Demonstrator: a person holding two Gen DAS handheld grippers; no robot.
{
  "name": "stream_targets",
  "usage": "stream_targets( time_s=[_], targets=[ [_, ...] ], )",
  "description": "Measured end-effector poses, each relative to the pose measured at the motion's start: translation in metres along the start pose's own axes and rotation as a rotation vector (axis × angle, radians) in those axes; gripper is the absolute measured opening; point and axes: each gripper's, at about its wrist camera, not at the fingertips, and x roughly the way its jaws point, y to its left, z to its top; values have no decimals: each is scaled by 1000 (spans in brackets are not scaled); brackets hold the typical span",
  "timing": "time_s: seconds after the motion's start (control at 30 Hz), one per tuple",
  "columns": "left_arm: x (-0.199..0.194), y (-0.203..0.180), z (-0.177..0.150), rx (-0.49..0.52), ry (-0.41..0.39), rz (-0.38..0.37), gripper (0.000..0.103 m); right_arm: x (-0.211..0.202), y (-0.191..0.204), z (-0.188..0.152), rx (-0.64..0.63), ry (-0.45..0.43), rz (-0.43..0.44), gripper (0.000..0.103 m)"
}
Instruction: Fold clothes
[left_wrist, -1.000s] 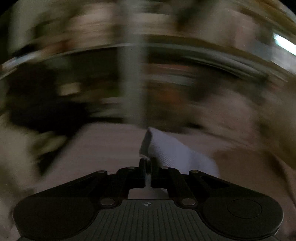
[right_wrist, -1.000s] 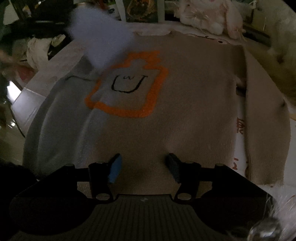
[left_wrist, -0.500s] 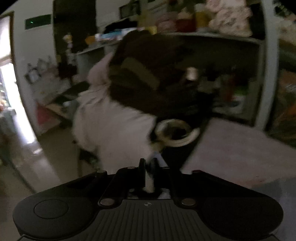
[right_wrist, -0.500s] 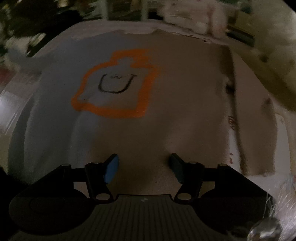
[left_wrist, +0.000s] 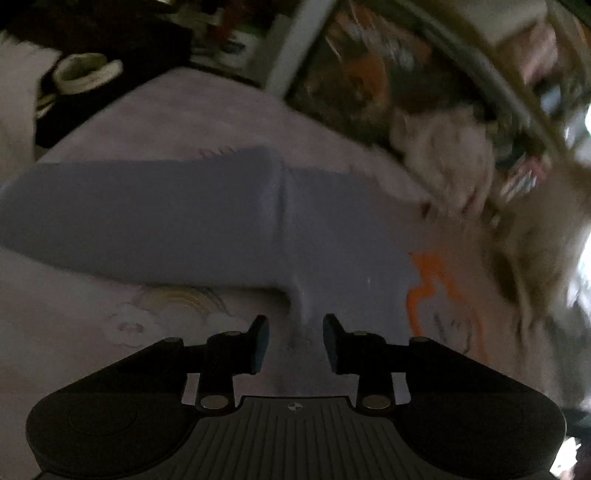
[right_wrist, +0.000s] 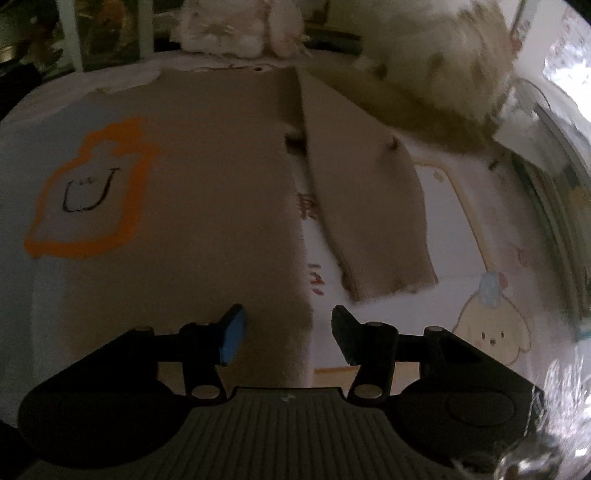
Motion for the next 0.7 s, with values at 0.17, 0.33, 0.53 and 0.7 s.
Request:
stream_targets(
  time_s=[0.17, 0.33, 0.53, 0.7],
  targets=[
    [18, -20, 8, 90, 3, 59, 22, -7, -3, -8, 71, 0, 60, 25],
    [33, -24, 27, 139, -36, 75, 4, -16, 11, -19, 57, 25, 137, 13],
    [49, -27, 47, 232, -30, 125, 4, -22, 25, -24, 11, 16, 147, 12],
    [46, -23, 37, 233, -34, 118, 6, -27, 35, -28, -26, 4, 149, 15]
  ],
)
